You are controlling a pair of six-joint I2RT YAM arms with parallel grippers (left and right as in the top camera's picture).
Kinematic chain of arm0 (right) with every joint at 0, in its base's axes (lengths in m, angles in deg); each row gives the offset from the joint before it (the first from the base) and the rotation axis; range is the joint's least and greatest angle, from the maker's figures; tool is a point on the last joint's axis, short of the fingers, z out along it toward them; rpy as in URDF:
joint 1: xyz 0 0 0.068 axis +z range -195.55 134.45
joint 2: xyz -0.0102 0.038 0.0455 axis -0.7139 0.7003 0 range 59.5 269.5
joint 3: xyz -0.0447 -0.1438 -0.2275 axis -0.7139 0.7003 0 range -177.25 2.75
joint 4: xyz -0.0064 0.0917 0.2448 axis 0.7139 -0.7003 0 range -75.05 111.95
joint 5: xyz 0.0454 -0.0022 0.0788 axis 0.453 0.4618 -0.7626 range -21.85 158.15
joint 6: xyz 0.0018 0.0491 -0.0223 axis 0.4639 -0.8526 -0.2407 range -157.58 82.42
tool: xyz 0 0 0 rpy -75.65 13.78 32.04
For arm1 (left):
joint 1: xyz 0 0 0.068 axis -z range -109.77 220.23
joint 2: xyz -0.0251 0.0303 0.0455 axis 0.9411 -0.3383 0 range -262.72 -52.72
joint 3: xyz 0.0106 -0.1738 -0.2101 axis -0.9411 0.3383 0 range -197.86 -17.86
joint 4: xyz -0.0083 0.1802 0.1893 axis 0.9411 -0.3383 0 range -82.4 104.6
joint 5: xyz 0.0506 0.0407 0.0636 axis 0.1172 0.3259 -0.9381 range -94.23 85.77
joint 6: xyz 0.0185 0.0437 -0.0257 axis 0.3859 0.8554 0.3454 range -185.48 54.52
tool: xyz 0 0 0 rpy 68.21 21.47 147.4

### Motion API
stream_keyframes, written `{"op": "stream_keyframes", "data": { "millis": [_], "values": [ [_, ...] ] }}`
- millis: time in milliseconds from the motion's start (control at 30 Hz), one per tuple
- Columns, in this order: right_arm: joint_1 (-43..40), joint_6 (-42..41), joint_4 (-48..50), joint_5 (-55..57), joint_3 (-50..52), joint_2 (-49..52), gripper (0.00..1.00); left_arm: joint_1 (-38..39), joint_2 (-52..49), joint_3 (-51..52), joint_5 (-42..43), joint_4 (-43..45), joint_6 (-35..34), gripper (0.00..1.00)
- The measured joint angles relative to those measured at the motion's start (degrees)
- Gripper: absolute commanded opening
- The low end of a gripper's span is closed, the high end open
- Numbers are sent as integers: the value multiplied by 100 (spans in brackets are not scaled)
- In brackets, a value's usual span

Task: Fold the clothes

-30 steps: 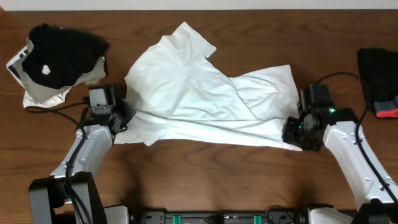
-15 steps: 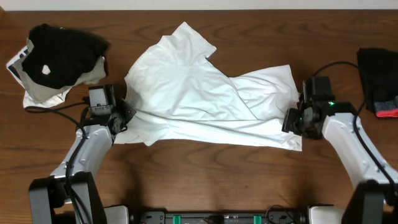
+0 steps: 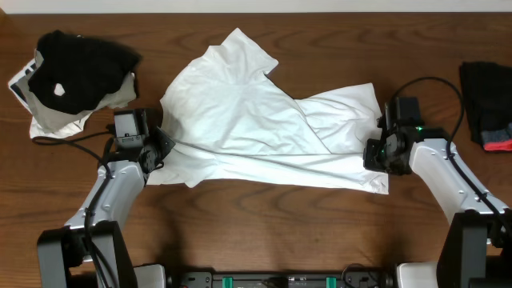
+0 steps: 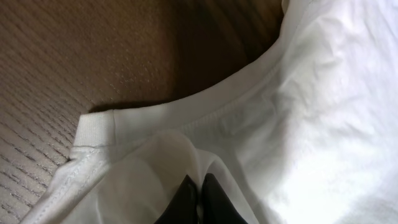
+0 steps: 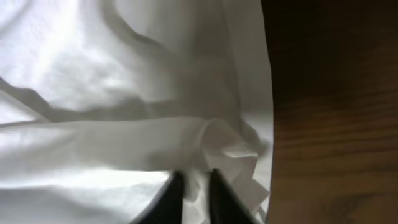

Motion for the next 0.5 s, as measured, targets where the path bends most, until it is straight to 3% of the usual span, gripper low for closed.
{"op": "stream_keyframes", "data": {
  "millis": [300,400,500],
  "values": [
    [0,0,352,-299,4,160,2,0,0,0,2,-2,0,6],
    [0,44,345,-321,7,243,36,0,0,0,0,-4,0,6],
    [0,249,291,-321,9,260,41,0,0,0,0,-2,0,6]
  ]
}}
